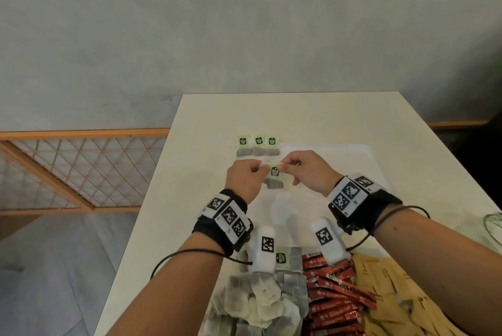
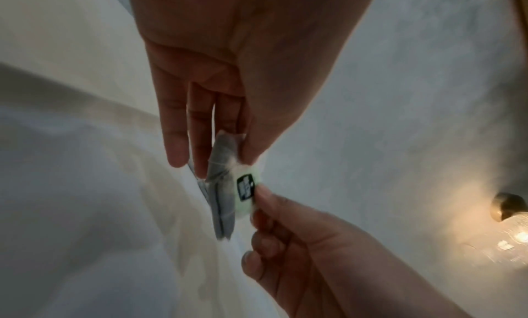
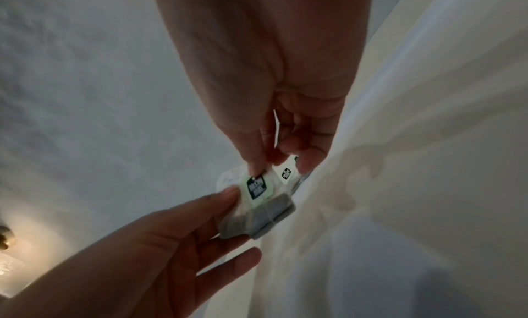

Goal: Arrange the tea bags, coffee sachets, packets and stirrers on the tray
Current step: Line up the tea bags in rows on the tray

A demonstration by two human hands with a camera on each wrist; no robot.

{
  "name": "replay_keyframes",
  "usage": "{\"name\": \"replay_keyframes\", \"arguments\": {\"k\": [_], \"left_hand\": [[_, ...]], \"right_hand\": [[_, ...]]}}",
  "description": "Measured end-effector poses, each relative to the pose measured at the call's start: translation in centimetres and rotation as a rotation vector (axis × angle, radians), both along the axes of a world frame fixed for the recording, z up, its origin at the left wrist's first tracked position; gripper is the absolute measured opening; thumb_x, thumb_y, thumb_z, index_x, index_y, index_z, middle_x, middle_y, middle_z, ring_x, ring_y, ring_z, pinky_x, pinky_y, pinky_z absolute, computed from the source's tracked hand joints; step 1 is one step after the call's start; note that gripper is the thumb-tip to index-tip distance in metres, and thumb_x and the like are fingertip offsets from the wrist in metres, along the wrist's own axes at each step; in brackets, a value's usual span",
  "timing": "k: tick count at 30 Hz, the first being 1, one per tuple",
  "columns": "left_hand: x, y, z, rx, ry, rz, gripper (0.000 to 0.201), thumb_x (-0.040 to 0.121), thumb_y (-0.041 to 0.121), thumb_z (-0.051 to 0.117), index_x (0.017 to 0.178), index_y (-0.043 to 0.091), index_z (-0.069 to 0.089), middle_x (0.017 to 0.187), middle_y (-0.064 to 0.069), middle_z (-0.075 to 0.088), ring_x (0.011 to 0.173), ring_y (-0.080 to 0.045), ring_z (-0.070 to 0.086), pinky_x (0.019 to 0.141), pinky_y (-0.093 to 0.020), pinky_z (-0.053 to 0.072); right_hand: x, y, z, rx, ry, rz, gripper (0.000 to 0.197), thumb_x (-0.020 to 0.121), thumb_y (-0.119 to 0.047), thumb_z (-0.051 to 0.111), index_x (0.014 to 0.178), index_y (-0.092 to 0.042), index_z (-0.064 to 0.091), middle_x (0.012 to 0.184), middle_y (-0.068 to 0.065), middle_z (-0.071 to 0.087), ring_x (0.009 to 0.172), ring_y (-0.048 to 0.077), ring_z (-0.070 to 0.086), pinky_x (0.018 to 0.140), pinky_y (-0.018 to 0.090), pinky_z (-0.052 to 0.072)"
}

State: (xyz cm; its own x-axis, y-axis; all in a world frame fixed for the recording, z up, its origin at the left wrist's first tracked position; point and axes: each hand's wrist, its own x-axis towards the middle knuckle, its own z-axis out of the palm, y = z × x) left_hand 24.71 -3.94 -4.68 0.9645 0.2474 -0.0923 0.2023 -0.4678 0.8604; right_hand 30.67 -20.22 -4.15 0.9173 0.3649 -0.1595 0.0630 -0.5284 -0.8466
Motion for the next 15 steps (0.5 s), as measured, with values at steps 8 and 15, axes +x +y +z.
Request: {"name": "replay_keyframes", "arguments": {"k": [8,15], "left_hand": [[2.1,4.9,-0.7,-0.070,0.038,0.228,0.031,0.096,0.024,0.051,0.077,0.010,0.071,0.092,-0.013,0.072,0.091,-0.034,0.064,0.089,-0.047,0.052],[3.4,7.2,-2.1,-0.086,0.002,0.285,0.034,0.094,0.027,0.048,0.085,0.002,0.069,0.085,-0.019,0.067,0.093,-0.040,0.062,0.087,-0.052,0.053]], "right_hand": [[4.0,3.1,-3.2,-0.136,-0.058,-0.050,0.013,0.090,-0.021,0.067,0.086,-0.010,0.071,0.077,0.000,0.063,0.075,0.018,0.059,0.078,0.037,0.056],[6.5,8.0,-3.1,-0.047,-0.122,-0.061,0.009,0.087,-0.017,0.071,0.088,-0.009,0.071,0.078,0.000,0.064,0.067,0.014,0.058,0.042,0.014,0.046]]}}
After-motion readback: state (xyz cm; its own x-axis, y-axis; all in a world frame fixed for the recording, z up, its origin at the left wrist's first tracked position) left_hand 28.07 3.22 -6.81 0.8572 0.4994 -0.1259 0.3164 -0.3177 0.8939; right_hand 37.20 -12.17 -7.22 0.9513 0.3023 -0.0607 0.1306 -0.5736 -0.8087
